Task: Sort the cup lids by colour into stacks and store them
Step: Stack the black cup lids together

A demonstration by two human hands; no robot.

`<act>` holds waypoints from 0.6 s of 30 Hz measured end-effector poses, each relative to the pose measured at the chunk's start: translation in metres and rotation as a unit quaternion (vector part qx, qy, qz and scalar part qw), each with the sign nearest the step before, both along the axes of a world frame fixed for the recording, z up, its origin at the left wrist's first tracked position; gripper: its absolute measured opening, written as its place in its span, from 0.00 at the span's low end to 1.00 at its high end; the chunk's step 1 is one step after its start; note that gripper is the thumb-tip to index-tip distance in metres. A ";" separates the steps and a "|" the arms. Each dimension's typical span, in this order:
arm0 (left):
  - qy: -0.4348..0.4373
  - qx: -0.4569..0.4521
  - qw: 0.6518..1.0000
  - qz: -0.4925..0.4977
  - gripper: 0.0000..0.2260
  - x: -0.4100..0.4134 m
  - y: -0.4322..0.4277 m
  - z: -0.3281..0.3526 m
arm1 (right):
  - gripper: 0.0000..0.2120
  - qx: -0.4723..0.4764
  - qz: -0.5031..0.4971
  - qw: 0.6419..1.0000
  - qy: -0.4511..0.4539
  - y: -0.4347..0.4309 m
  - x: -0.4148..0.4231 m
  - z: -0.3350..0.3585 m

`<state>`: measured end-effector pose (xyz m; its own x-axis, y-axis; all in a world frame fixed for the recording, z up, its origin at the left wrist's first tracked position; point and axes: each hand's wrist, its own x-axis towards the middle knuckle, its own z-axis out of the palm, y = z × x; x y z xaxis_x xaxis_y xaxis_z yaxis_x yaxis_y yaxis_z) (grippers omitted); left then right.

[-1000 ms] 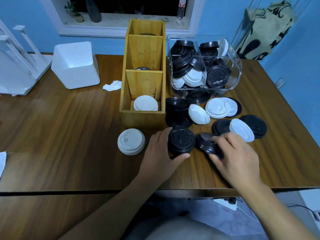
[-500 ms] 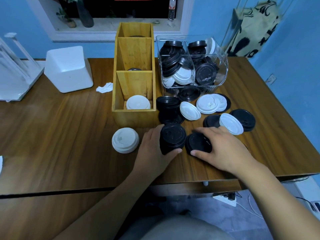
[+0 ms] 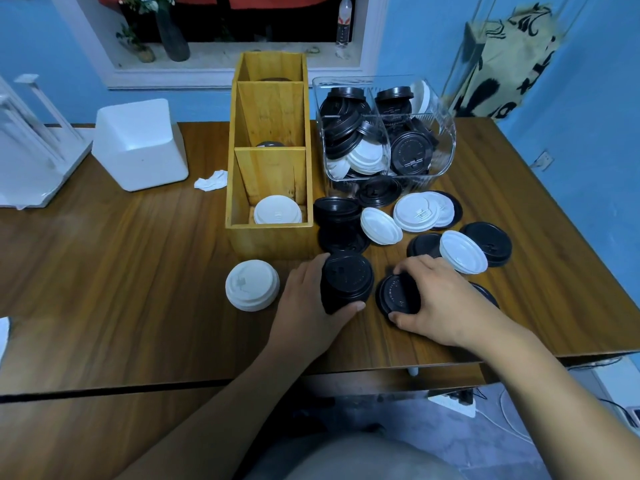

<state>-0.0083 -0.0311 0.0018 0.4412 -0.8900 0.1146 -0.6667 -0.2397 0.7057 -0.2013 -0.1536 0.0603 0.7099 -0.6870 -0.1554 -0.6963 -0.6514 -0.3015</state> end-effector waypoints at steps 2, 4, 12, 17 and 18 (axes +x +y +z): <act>-0.001 -0.004 1.000 0.000 0.40 0.000 0.000 0.000 | 0.32 -0.003 0.003 1.000 -0.004 -0.001 0.001 0.000; -0.005 -0.006 1.000 -0.001 0.39 0.000 0.000 0.000 | 0.32 -0.005 0.006 1.000 -0.012 -0.002 0.001 0.002; -0.003 -0.007 1.000 0.000 0.39 0.000 0.001 0.000 | 0.38 -0.041 0.057 0.997 -0.019 -0.002 0.001 0.005; -0.007 0.002 1.000 -0.001 0.39 0.001 0.000 0.000 | 0.40 -0.051 0.055 0.997 -0.003 -0.001 0.003 0.007; -0.006 0.002 1.000 -0.001 0.39 0.001 0.000 0.000 | 0.41 -0.051 0.055 0.997 0.002 -0.001 0.004 0.007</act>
